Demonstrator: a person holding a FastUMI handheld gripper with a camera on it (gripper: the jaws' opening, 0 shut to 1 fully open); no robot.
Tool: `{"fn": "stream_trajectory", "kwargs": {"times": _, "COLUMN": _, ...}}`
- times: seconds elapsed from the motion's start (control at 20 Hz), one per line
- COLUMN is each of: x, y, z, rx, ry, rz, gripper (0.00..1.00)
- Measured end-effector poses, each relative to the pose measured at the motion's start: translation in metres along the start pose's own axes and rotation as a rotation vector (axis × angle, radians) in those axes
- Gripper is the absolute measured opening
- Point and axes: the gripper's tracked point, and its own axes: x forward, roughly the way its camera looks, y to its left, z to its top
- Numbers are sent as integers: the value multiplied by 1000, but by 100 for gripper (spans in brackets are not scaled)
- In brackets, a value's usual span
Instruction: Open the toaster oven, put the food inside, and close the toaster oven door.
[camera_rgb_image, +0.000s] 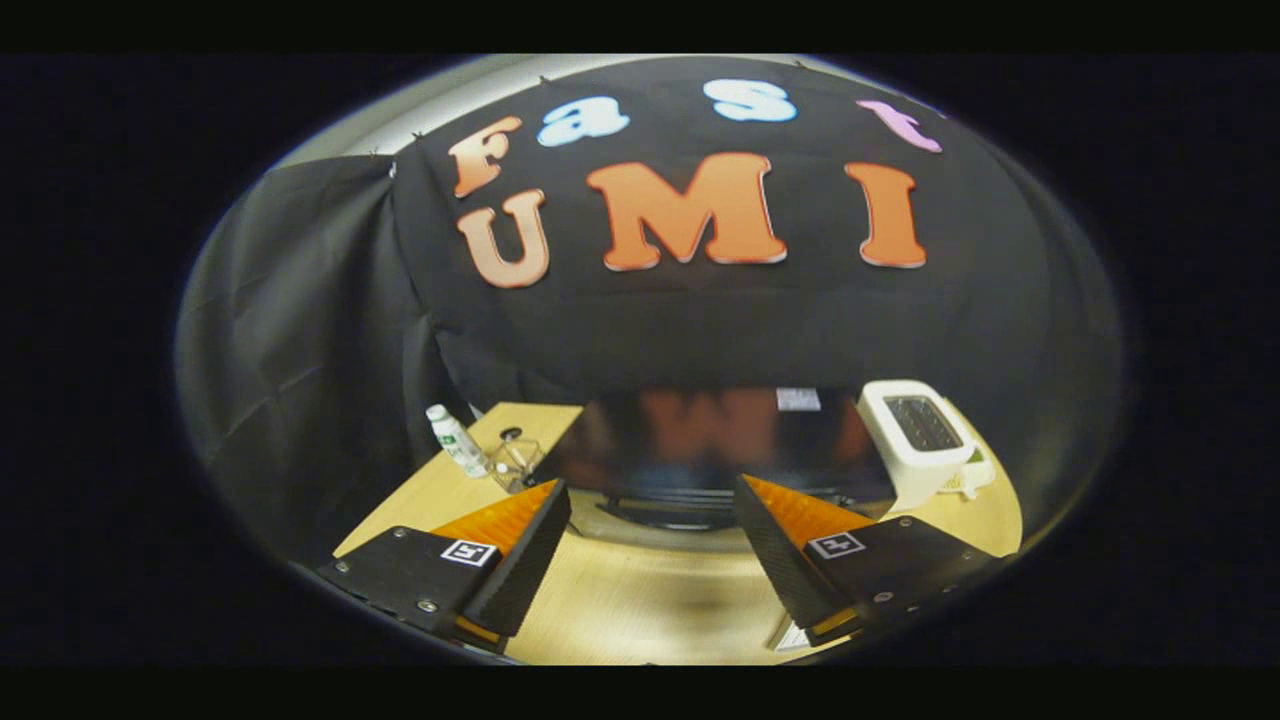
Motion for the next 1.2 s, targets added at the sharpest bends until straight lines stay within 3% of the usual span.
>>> {"fn": "stream_trajectory", "kwargs": {"times": 0.3, "x": -50, "y": 3, "z": 104, "rx": -16, "ry": -244, "rz": -6, "gripper": 98}}
{"fn": "stream_trajectory", "kwargs": {"times": 0.65, "x": -93, "y": 7, "z": 177, "rx": -89, "ry": -444, "rz": -26, "gripper": 98}}
{"fn": "stream_trajectory", "kwargs": {"times": 0.9, "x": -110, "y": 11, "z": 199, "rx": -161, "ry": -527, "rz": -46, "gripper": 98}}
{"fn": "stream_trajectory", "kwargs": {"times": 1.2, "x": -121, "y": 8, "z": 207, "rx": -128, "ry": -534, "rz": -60, "gripper": 99}}
